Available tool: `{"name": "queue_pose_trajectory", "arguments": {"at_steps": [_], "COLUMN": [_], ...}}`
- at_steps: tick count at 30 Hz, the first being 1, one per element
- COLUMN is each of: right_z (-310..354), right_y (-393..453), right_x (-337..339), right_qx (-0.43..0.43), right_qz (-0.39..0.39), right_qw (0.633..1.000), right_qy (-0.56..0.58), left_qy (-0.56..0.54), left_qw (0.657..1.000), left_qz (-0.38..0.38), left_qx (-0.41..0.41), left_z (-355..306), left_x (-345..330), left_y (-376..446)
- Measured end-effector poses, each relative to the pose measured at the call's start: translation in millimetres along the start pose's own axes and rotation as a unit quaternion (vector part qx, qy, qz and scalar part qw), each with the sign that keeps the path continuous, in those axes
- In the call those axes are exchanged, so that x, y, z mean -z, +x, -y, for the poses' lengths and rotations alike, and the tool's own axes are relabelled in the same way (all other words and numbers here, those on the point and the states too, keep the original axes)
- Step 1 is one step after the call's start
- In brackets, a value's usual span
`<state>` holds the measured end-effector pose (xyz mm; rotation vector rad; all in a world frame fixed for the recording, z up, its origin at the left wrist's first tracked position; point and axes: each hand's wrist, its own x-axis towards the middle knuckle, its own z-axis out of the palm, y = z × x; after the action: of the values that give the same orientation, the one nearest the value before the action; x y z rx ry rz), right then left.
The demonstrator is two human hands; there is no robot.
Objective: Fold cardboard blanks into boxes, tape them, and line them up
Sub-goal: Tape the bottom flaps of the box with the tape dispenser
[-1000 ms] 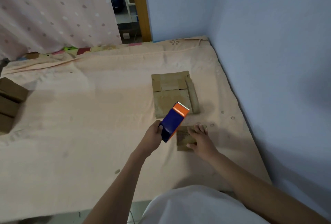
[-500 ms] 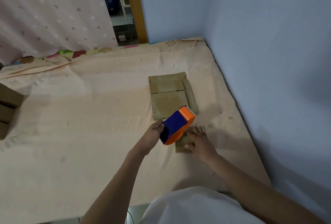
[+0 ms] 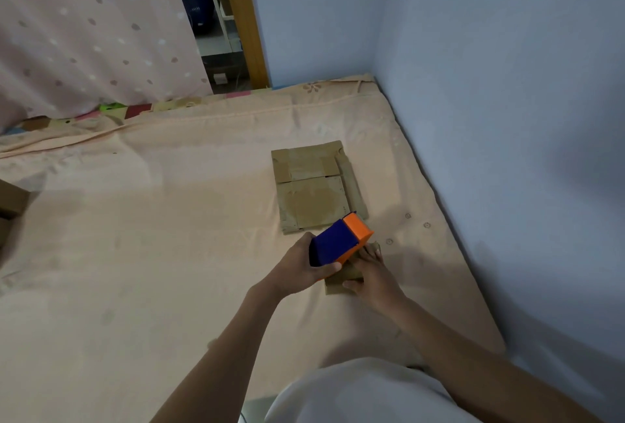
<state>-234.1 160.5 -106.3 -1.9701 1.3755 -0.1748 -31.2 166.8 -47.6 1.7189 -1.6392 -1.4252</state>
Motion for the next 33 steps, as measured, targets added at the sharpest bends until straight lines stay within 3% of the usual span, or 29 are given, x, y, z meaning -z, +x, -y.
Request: {"name": "queue_pose_trajectory", "arguments": {"at_steps": [2,5,7,10,14,17,24,28,33], "right_z": [-0.7,-0.2,3.8,12.3,27.5,30.8,24.6,20.5,15.6], "right_y": [-7.1,-15.3,-15.1,-7.2,-3.8,-8.0,-8.4,-5.5,-3.0], "right_x": [4.5,25.6,42.7,62.6,78.2,83.9,80.0,76.0,76.4], "right_qx": [-0.022,-0.159,-0.193,-0.197,-0.239,-0.237,-0.257,-0.277,-0.3], "right_qz": [-0.077,-0.227,-0.256,-0.217,-0.057,-0.013,-0.041,-0.081,-0.105], "right_qw": [0.991,0.933,0.906,0.902,0.834,0.815,0.806,0.834,0.826], "right_qy": [0.107,0.231,0.277,0.316,0.495,0.528,0.532,0.47,0.465], "left_qy": [0.012,0.016,0.012,0.018,0.049,0.065,0.082,0.118,0.194], "left_qw": [1.0,0.999,1.0,0.999,0.997,0.995,0.994,0.985,0.963], "left_qz": [-0.007,-0.012,-0.003,0.011,0.032,0.041,0.04,0.021,-0.015], "left_qx": [-0.013,-0.028,-0.025,-0.032,-0.055,-0.057,-0.062,-0.125,-0.186], "left_z": [4.1,10.8,13.9,18.6,18.0,14.3,13.4,13.0,11.6], "left_x": [-0.4,3.1,6.3,8.7,11.4,12.1,14.5,13.0,12.0], "left_y": [-0.6,-1.0,-1.8,-2.1,2.3,5.0,6.6,4.9,-1.8]}}
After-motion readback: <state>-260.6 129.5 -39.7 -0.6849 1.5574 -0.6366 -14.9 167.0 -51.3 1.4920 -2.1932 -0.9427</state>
